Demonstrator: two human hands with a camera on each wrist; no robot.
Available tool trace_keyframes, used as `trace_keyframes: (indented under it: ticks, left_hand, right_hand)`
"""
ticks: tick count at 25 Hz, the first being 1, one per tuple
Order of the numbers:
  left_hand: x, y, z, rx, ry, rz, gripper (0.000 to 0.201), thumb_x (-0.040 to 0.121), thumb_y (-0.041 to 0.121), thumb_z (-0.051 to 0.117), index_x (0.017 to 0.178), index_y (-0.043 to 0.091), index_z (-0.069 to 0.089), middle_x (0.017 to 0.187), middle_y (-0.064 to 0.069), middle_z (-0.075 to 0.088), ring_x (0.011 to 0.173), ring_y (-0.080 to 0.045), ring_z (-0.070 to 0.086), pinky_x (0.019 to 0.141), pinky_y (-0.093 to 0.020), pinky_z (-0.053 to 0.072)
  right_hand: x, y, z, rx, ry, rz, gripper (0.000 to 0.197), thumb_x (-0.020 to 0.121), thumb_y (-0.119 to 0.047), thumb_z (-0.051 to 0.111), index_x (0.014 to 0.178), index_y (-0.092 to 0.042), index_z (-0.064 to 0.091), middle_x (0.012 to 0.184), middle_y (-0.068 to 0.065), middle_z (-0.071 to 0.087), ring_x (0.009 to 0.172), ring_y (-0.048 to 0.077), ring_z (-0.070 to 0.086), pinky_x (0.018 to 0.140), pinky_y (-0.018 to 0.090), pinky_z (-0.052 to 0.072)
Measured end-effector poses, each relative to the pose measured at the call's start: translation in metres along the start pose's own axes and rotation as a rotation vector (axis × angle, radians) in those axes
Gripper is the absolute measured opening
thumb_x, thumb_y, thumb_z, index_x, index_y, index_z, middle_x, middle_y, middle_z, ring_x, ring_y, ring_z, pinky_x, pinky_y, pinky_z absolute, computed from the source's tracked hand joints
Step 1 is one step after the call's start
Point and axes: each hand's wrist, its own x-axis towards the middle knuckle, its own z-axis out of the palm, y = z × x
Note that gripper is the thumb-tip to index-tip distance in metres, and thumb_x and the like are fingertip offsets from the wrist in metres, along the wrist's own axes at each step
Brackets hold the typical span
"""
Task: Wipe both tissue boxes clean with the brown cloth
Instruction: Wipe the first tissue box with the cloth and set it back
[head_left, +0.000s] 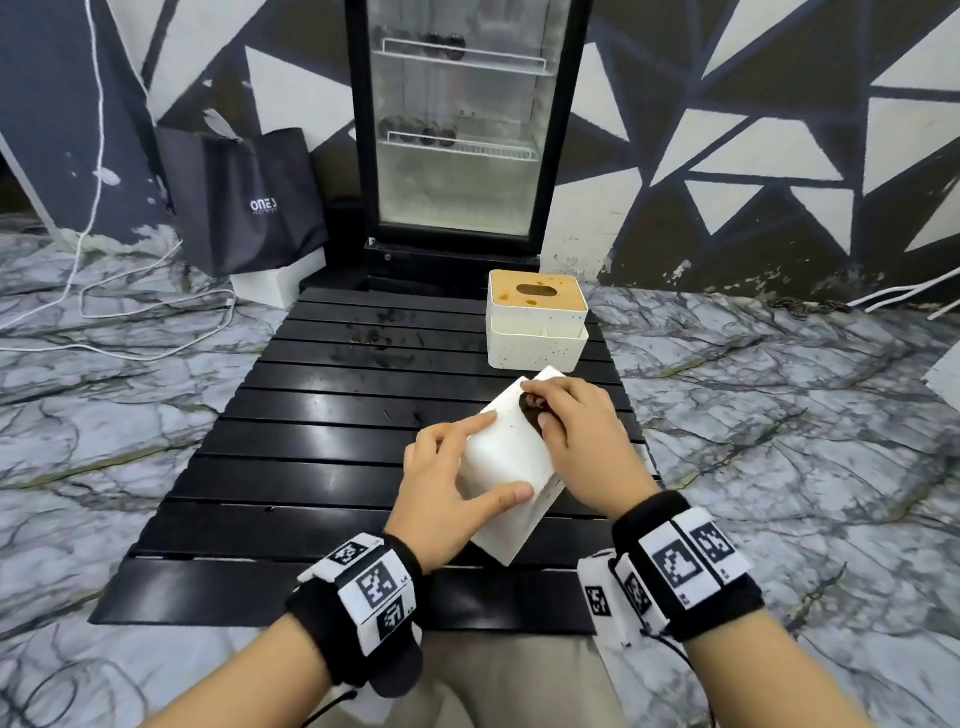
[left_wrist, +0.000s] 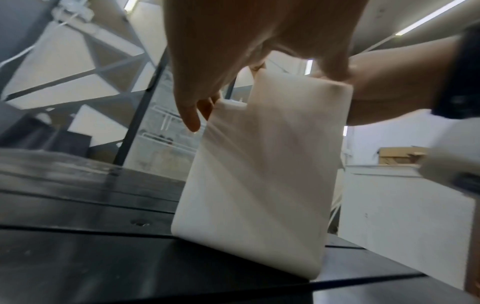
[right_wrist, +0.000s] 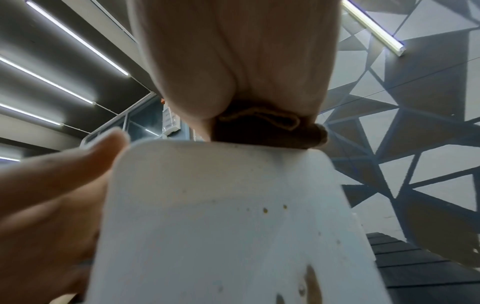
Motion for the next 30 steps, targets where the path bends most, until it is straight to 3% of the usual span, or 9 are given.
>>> trace_keyframes:
  ticks: [3, 6, 10, 15, 17, 21, 24, 27, 30]
  left_hand:
    - [-0.003, 0.001, 0.009, 0.005, 0.035, 0.033, 0.042, 0.077, 0.056, 0.056, 0.112, 0.066, 0.034, 0.109, 0.013, 0.036, 0.107, -0.008, 0.037, 0.091, -0.004, 0.029]
    - [0.005, 0.0, 0.006, -0.069, -0.006, 0.021, 0.04, 0.08, 0.047, 0.065, 0.103, 0.069, 0.042, 0.101, 0.013, 0.035, 0.102, -0.009, 0.043, 0.088, -0.007, 0.036]
    - [0.016, -0.004, -0.003, -0.129, -0.16, -0.011, 0.05, 0.069, 0.052, 0.066, 0.109, 0.066, 0.04, 0.123, 0.015, 0.035, 0.122, -0.007, 0.041, 0.108, -0.034, 0.037]
    - [0.023, -0.005, -0.007, -0.158, -0.266, -0.032, 0.066, 0.063, 0.063, 0.064, 0.121, 0.065, 0.033, 0.138, 0.012, 0.037, 0.126, -0.014, 0.044, 0.108, -0.043, 0.038]
    - [0.026, -0.003, -0.009, -0.156, -0.294, -0.029, 0.069, 0.063, 0.062, 0.065, 0.122, 0.067, 0.031, 0.14, 0.012, 0.035, 0.129, -0.014, 0.041, 0.109, -0.044, 0.037]
    - [0.031, 0.003, -0.011, -0.188, -0.335, -0.047, 0.069, 0.061, 0.054, 0.067, 0.118, 0.073, 0.032, 0.139, 0.014, 0.035, 0.132, -0.013, 0.037, 0.112, -0.042, 0.033]
    - [0.032, 0.003, -0.012, -0.201, -0.351, -0.073, 0.07, 0.065, 0.05, 0.07, 0.123, 0.069, 0.034, 0.141, 0.01, 0.04, 0.13, -0.013, 0.041, 0.111, -0.039, 0.035]
    - [0.033, 0.0, -0.014, -0.164, -0.344, -0.063, 0.071, 0.079, 0.032, 0.073, 0.124, 0.066, 0.032, 0.14, 0.012, 0.036, 0.127, -0.009, 0.041, 0.102, -0.022, 0.039]
    - [0.034, -0.002, -0.016, -0.118, -0.355, -0.019, 0.072, 0.08, 0.029, 0.072, 0.125, 0.064, 0.028, 0.141, 0.012, 0.033, 0.128, -0.004, 0.036, 0.093, -0.009, 0.036]
  right_hand:
    - [0.016, 0.01, -0.006, 0.063, -0.051, -0.018, 0.037, 0.093, -0.01, 0.04, 0.126, -0.022, 0.05, 0.124, 0.002, 0.05, 0.121, 0.021, 0.034, 0.1, 0.026, 0.026]
    - [0.022, 0.015, -0.009, 0.131, -0.076, -0.055, 0.038, 0.091, -0.006, 0.042, 0.125, -0.021, 0.052, 0.121, 0.001, 0.051, 0.119, 0.018, 0.035, 0.096, 0.016, 0.022]
    - [0.014, 0.015, -0.01, 0.147, -0.064, -0.092, 0.037, 0.089, -0.005, 0.046, 0.123, -0.02, 0.051, 0.123, -0.001, 0.051, 0.119, 0.015, 0.036, 0.093, 0.012, 0.02]
    - [-0.01, 0.01, -0.006, 0.179, -0.028, -0.141, 0.032, 0.087, -0.007, 0.05, 0.117, -0.019, 0.052, 0.113, -0.012, 0.05, 0.11, 0.005, 0.038, 0.089, 0.001, 0.024]
    - [-0.019, 0.007, -0.006, 0.192, -0.035, -0.179, 0.032, 0.087, -0.008, 0.05, 0.116, -0.02, 0.052, 0.108, -0.02, 0.047, 0.107, 0.0, 0.036, 0.09, -0.001, 0.023]
    - [-0.031, 0.003, -0.005, 0.195, -0.048, -0.265, 0.031, 0.084, -0.015, 0.046, 0.114, -0.021, 0.053, 0.107, -0.028, 0.045, 0.107, -0.003, 0.037, 0.094, 0.005, 0.024]
    - [-0.028, 0.005, -0.009, 0.208, -0.092, -0.241, 0.032, 0.084, -0.02, 0.045, 0.115, -0.023, 0.054, 0.109, -0.025, 0.048, 0.109, -0.002, 0.037, 0.093, 0.003, 0.023]
    - [-0.016, 0.008, -0.011, 0.191, -0.08, -0.199, 0.031, 0.086, -0.017, 0.047, 0.115, -0.022, 0.055, 0.111, -0.017, 0.049, 0.11, 0.003, 0.038, 0.092, 0.002, 0.023]
    - [-0.013, 0.007, -0.008, 0.174, -0.048, -0.189, 0.032, 0.087, -0.01, 0.049, 0.116, -0.022, 0.055, 0.112, -0.016, 0.049, 0.112, 0.008, 0.038, 0.094, 0.005, 0.022]
